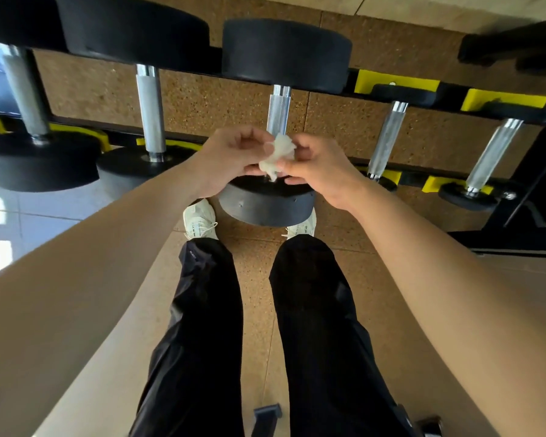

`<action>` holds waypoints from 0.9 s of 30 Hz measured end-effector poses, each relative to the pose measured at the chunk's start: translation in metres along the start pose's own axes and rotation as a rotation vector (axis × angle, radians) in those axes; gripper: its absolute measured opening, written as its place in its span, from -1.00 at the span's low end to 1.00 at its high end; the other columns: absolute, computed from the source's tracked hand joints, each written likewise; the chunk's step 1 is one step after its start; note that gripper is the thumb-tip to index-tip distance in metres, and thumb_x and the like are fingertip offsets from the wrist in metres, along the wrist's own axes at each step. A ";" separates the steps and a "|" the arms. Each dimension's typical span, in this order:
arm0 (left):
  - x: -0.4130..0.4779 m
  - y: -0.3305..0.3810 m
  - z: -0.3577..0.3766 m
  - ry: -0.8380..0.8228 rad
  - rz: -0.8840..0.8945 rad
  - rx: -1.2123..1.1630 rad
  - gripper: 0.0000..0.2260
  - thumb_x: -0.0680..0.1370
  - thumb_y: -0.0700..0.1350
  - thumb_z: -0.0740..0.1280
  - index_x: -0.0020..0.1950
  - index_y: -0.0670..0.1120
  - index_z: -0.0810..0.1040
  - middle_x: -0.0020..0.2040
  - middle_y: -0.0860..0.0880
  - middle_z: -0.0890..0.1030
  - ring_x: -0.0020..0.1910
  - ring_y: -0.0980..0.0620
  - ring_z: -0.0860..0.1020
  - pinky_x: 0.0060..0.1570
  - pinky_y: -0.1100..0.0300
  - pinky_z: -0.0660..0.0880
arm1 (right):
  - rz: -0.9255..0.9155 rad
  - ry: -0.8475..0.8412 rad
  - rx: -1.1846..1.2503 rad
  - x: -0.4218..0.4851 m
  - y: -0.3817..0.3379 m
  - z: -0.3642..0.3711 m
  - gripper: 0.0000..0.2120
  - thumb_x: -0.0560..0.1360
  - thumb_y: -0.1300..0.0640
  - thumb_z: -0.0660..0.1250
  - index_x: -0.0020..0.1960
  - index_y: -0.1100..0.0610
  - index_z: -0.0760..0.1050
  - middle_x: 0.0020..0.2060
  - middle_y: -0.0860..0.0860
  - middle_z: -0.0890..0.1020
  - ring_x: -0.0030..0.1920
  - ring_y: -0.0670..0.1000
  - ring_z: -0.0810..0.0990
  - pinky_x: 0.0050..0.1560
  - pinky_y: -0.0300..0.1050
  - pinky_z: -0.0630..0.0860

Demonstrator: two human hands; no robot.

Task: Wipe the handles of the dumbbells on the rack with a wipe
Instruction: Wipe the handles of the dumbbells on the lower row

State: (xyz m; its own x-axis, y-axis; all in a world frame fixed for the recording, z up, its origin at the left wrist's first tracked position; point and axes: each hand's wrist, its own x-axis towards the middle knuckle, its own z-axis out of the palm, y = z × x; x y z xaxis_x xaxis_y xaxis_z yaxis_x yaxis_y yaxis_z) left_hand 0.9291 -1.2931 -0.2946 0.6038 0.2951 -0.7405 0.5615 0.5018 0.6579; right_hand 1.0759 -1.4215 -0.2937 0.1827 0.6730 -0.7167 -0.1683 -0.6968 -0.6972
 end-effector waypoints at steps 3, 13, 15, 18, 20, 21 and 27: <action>0.005 -0.008 -0.010 0.130 0.013 0.174 -0.92 0.51 -0.22 0.49 -0.05 -0.10 0.63 -0.07 -0.12 0.67 -0.08 -0.05 0.68 -0.02 0.12 0.67 | 0.005 0.124 -0.094 0.009 0.001 0.006 -0.82 0.49 0.25 0.48 0.07 0.17 0.58 -0.12 0.11 0.69 -0.16 0.04 0.73 -0.11 -0.03 0.70; 0.040 -0.038 -0.031 0.217 -0.074 0.829 -0.85 0.45 0.13 0.53 -0.15 0.10 0.67 -0.07 0.07 0.69 -0.04 0.06 0.65 0.08 0.08 0.61 | 0.007 0.131 -0.762 0.035 0.025 0.021 -0.80 0.54 -0.01 0.42 0.03 0.09 0.68 -0.07 -0.03 0.67 -0.06 -0.04 0.61 0.00 -0.16 0.50; 0.046 -0.036 -0.026 0.160 -0.136 0.834 -0.73 0.43 0.19 0.52 -0.07 0.01 0.72 -0.07 0.02 0.70 -0.03 0.03 0.65 0.09 0.04 0.62 | 0.089 0.180 -0.763 0.039 0.029 0.014 -0.83 0.52 0.01 0.45 -0.01 0.10 0.68 -0.11 -0.02 0.66 -0.10 -0.05 0.61 -0.14 -0.28 0.45; 0.051 -0.034 -0.007 0.079 -0.071 0.875 -0.78 0.44 0.19 0.52 -0.12 0.07 0.69 -0.11 0.08 0.64 0.00 0.03 0.62 0.11 0.07 0.58 | 0.208 0.223 -0.763 0.042 0.032 -0.001 -0.86 0.48 0.07 0.48 -0.02 0.12 0.69 -0.11 0.01 0.66 -0.09 -0.04 0.62 -0.24 -0.37 0.39; 0.054 -0.034 0.000 0.084 -0.053 0.919 -0.79 0.44 0.22 0.50 -0.12 0.11 0.66 -0.09 0.07 0.62 -0.03 0.01 0.60 0.08 0.06 0.58 | 0.221 0.242 -0.804 0.045 0.032 -0.002 -0.85 0.47 0.09 0.49 -0.01 0.14 0.69 -0.10 0.03 0.67 -0.08 -0.01 0.64 -0.14 -0.28 0.47; 0.055 -0.033 -0.002 0.081 -0.061 0.971 -0.77 0.46 0.23 0.48 -0.09 0.09 0.68 -0.08 0.04 0.63 -0.06 -0.01 0.60 0.05 0.05 0.58 | 0.216 0.252 -0.801 0.046 0.030 0.001 -0.84 0.46 0.10 0.50 0.00 0.14 0.69 -0.08 0.04 0.67 -0.08 -0.01 0.64 -0.10 -0.26 0.49; 0.061 -0.033 -0.040 0.155 -0.158 1.185 -0.72 0.50 0.14 0.42 0.04 -0.03 0.69 -0.01 -0.03 0.65 -0.02 -0.10 0.59 -0.06 0.02 0.52 | 0.071 0.129 -0.717 0.047 0.020 0.021 -0.89 0.45 0.09 0.52 -0.05 0.10 0.69 -0.15 -0.05 0.66 -0.12 -0.08 0.62 -0.04 -0.24 0.51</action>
State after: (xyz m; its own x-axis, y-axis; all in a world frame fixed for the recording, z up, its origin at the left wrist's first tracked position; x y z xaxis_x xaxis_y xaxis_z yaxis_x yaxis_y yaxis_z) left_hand 0.9248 -1.2589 -0.3672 0.4526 0.4333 -0.7794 0.8431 -0.4927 0.2156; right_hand 1.0604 -1.3982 -0.3417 0.3151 0.6161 -0.7219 0.4830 -0.7589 -0.4369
